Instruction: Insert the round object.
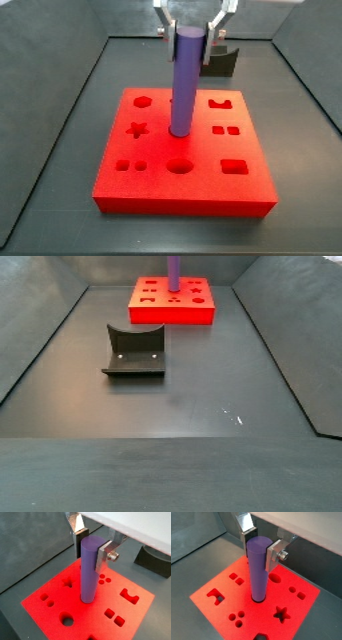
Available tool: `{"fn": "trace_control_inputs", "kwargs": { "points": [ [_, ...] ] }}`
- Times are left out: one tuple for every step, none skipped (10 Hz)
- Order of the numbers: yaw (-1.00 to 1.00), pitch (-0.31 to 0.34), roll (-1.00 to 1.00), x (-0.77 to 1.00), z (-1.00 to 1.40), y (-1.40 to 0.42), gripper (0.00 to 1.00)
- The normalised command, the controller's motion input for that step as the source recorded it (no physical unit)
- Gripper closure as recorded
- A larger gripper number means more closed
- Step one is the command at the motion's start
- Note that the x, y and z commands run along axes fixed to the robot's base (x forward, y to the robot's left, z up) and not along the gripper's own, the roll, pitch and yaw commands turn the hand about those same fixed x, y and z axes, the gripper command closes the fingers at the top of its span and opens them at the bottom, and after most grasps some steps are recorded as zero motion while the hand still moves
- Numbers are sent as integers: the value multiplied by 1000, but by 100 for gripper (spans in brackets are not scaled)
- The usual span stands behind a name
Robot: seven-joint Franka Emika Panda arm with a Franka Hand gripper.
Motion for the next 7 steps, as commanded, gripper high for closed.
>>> {"fn": "trace_control_inputs", "kwargs": {
  "points": [
    [0, -19, 71, 0, -260, 0, 100],
    [0, -19, 66, 23, -283, 0, 100],
    [0, -24, 80, 29, -351, 0, 100],
    [0, -43, 61, 151, -514, -26, 100],
    [0, -16, 91, 191, -526, -23, 100],
    [0, -3, 47, 169, -566, 0, 100],
    [0, -11, 36, 94, -694, 0, 100]
  ]
}}
